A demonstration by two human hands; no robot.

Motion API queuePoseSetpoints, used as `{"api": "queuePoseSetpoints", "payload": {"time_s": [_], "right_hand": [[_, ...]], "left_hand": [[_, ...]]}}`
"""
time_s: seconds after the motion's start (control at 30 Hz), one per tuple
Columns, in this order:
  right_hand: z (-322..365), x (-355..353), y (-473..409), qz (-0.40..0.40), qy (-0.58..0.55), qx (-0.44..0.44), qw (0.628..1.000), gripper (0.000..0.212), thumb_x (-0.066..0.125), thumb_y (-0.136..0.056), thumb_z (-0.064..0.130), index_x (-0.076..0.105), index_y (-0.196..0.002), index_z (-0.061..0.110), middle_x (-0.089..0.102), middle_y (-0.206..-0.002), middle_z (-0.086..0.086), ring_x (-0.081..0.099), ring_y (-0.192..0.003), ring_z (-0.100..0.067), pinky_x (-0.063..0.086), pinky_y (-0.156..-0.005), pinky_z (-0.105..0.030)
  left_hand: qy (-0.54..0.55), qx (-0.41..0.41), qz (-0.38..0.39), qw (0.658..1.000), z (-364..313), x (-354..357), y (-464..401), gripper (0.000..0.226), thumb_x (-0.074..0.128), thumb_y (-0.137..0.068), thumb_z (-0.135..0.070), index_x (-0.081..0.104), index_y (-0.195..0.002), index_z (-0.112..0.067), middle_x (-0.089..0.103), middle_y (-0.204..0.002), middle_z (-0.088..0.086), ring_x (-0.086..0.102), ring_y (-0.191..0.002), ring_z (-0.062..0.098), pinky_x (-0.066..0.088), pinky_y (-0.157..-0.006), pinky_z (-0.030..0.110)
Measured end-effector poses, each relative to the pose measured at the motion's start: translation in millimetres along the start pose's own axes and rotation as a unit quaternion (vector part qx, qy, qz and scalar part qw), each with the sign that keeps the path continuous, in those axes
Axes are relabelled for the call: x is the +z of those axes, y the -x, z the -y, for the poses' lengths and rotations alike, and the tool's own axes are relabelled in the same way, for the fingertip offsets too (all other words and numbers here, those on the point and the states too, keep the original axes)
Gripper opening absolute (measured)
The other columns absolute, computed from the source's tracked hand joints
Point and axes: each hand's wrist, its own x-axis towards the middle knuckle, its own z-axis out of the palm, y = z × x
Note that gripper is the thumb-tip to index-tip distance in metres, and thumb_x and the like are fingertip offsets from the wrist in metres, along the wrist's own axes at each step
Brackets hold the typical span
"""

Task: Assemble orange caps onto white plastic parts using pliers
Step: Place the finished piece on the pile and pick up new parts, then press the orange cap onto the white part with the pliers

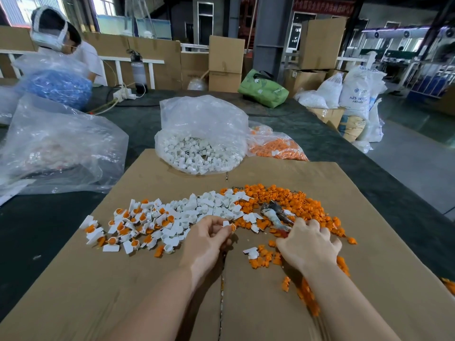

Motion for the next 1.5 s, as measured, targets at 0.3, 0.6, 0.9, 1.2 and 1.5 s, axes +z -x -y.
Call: {"api": "queuePoseSetpoints", "payload": {"time_s": [0.3,0.6,0.9,1.2,1.5], "right_hand": [[2.1,-11.4,-6.9,-0.004,0.014,-0.008,1.0,0.05,0.05,-0.087,0.045,0.045,-0.124,0.012,0.043,-0.131,-0.011,0.037,-0.123,-0.03,0.032,-0.1,-0.045],[23.8,-40.8,8.2,0.135,-0.275,-0.145,0.941,0.029,0.052,-0.086,0.03,0.06,-0.099,0.005,0.051,-0.063,0.001,0.044,-0.052,-0.012,0.032,-0.048,-0.022],[36.5,-41.6,28.8,0.345,-0.438,-0.091,0.825,0.008,0.053,-0.085,0.018,0.051,-0.084,0.01,0.053,-0.074,-0.011,0.049,-0.068,-0.027,0.045,-0.061,-0.037],[38.4,-38.6,31.8,0.352,-0.412,-0.11,0.833,0.009,0.048,-0.084,0.01,0.048,-0.093,0.009,0.052,-0.077,-0.01,0.053,-0.065,-0.02,0.048,-0.057,-0.033],[40.7,-33.4,35.9,0.225,-0.292,-0.181,0.912,0.012,0.047,-0.086,0.012,0.037,-0.079,0.016,0.048,-0.08,-0.007,0.047,-0.064,-0.019,0.038,-0.054,-0.025]], "left_hand": [[0.037,-0.037,-0.015,0.999,1.2,-0.4,-4.9,0.006,0.06,-0.091,-0.011,0.061,-0.096,-0.01,0.065,-0.07,0.002,0.061,-0.058,0.004,0.048,-0.055,0.014],[0.157,-0.063,-0.028,0.985,-19.7,-8.5,-22.1,0.008,0.061,-0.089,-0.006,0.061,-0.094,0.0,0.06,-0.063,0.003,0.053,-0.055,0.01,0.043,-0.051,0.019],[0.184,-0.098,-0.074,0.975,-23.0,-16.9,-33.6,0.007,0.059,-0.09,-0.001,0.06,-0.082,-0.001,0.058,-0.055,0.003,0.053,-0.043,0.006,0.045,-0.043,0.016],[0.179,-0.118,-0.077,0.974,-22.3,-16.0,-32.3,0.01,0.059,-0.09,-0.003,0.059,-0.08,-0.001,0.056,-0.052,0.004,0.049,-0.037,0.007,0.038,-0.035,0.016],[0.157,-0.108,-0.066,0.979,-21.3,-11.6,-29.1,0.014,0.058,-0.09,0.0,0.062,-0.076,-0.002,0.057,-0.059,0.006,0.05,-0.046,0.008,0.043,-0.049,0.019]]}}
